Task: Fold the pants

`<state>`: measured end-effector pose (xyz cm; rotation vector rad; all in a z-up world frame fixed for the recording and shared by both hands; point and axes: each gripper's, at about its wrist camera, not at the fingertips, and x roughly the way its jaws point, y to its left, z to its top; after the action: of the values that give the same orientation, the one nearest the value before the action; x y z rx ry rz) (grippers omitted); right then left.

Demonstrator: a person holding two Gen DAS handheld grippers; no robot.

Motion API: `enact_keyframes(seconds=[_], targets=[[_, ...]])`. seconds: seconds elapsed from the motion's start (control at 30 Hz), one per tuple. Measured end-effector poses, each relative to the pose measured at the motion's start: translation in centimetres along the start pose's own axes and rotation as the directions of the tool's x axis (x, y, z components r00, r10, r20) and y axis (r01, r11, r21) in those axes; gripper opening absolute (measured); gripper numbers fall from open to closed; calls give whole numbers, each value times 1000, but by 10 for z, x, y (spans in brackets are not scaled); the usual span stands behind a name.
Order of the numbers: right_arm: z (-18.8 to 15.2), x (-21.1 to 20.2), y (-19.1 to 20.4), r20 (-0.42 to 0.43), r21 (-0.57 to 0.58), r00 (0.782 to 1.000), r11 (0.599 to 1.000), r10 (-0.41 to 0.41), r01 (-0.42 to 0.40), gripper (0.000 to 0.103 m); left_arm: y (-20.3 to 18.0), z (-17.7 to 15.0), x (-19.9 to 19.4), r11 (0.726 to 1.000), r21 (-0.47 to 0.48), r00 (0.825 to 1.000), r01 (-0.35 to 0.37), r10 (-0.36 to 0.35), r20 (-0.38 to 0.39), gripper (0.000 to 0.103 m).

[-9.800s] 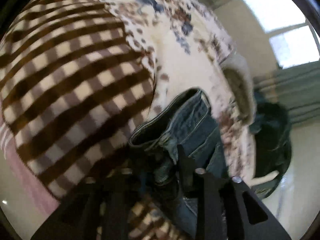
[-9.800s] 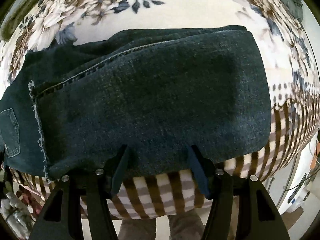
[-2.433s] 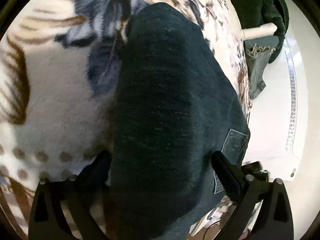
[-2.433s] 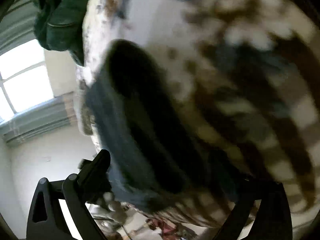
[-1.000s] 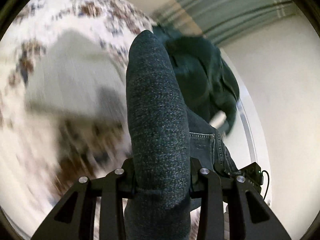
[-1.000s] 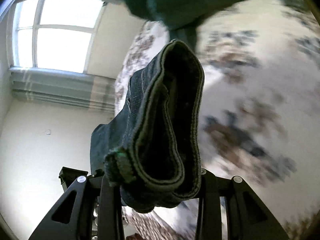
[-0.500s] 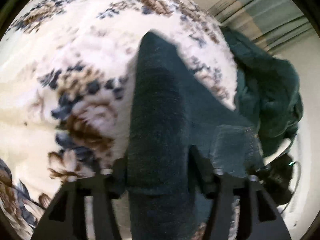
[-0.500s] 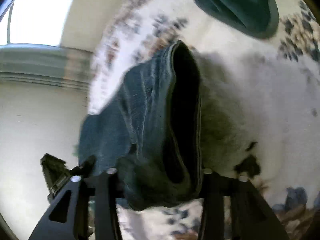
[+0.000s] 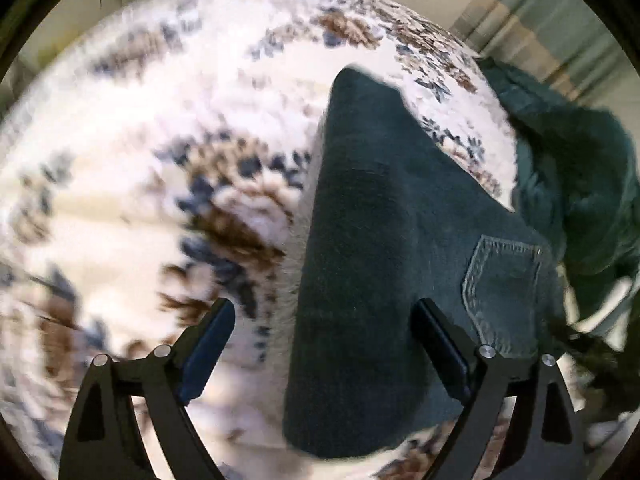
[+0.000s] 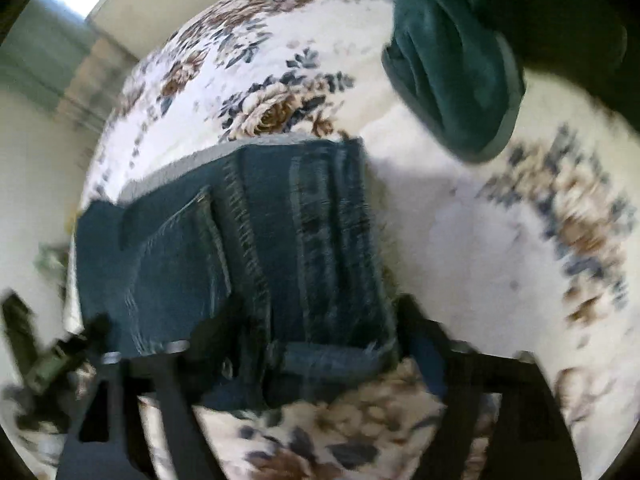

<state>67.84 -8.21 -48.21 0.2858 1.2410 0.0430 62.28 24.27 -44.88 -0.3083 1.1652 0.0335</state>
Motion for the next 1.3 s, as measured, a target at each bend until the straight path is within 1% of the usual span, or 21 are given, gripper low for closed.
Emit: enact_keyframes(seconds=[0.03, 0.13, 0.23, 0.3, 0.43, 0.53, 0.63, 0.77, 0.83, 1.0, 1.13, 1.2, 1.3], targets=[[-4, -6, 5, 13, -26, 999, 999, -32, 32, 103, -5, -2, -5, 999, 23, 999, -30, 30, 10, 92], [-19, -21, 17, 46, -82, 991, 989, -123, 127, 103, -23, -10, -20, 989, 85, 993, -119, 116, 31, 101], [-33, -40, 22, 70, -94, 983, 980, -167, 174, 103, -36, -18, -33, 974, 122, 980, -192, 184, 68, 101], [-43, -58, 23, 93, -101, 978, 976, -185, 194, 103, -45, -20, -39, 969, 131, 976, -210, 201, 80, 101], [-62, -99, 27, 127, -126, 976, 973, -175, 191, 103, -62, -30, -71, 968, 129, 973, -216, 203, 110, 101], [-74, -135, 26, 148, -132, 976, 975, -157, 177, 103, -76, -42, -105, 966, 131, 968, -222, 203, 145, 101], [-89, -184, 23, 185, -139, 971, 975, -149, 176, 103, -90, -56, -145, 964, 132, 961, -230, 203, 187, 101], [-107, -252, 19, 229, -152, 964, 973, -135, 172, 103, -107, -76, -205, 969, 132, 957, -209, 175, 232, 101], [-116, -287, 16, 251, -152, 960, 975, -121, 163, 103, -116, -88, -232, 968, 126, 951, -216, 180, 250, 101], [-148, -380, 15, 327, -195, 940, 966, -98, 168, 103, -137, -122, -311, 969, 108, 931, -221, 177, 318, 101], [-175, -448, 18, 369, -227, 927, 959, -74, 167, 103, -150, -145, -361, 971, 104, 924, -217, 169, 343, 101], [-191, -487, 20, 397, -243, 916, 955, -60, 168, 103, -158, -159, -390, 972, 101, 920, -212, 164, 356, 101], [-212, -538, 23, 430, -258, 902, 951, -47, 172, 103, -167, -178, -431, 970, 102, 908, -219, 164, 385, 101]])
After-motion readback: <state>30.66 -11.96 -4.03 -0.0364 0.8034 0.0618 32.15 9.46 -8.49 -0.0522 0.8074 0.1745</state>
